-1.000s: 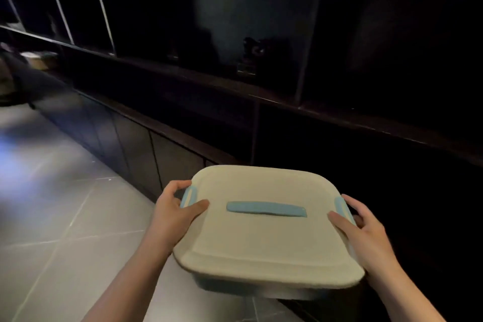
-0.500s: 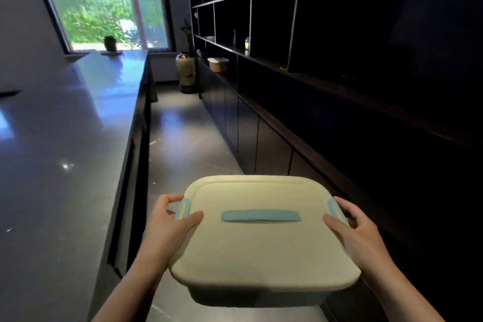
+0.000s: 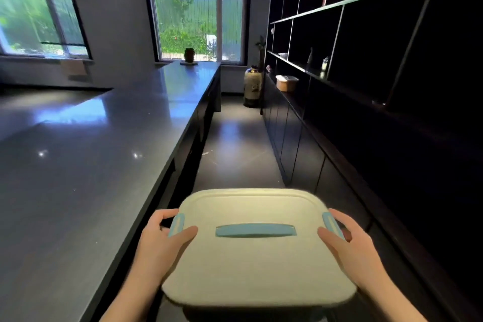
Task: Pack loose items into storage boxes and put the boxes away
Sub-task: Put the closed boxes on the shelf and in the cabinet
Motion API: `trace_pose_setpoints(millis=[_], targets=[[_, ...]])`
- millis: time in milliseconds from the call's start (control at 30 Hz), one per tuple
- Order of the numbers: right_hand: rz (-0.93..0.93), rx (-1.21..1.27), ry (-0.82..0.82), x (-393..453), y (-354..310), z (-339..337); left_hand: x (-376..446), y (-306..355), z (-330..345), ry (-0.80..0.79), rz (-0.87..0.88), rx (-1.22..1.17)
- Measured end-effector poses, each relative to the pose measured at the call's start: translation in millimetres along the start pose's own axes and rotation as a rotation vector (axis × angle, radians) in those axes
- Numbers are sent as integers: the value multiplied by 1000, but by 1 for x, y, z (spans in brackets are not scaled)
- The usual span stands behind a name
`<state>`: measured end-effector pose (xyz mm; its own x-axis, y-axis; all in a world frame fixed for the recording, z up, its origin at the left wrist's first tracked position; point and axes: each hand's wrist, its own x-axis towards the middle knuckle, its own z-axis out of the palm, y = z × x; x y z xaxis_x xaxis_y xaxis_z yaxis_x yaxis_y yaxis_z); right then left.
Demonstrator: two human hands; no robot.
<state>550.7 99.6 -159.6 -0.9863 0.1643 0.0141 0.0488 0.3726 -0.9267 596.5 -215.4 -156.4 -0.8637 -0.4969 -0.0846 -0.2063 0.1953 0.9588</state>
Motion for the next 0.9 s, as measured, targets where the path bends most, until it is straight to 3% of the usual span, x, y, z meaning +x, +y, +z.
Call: trace_pose_setpoints(millis=[300, 900], targets=[[-14, -63, -88, 177, -14, 69, 159, 26, 48, 86, -22, 29], [34, 2, 39, 505, -73, 201, 542, 102, 143, -68, 55, 62]])
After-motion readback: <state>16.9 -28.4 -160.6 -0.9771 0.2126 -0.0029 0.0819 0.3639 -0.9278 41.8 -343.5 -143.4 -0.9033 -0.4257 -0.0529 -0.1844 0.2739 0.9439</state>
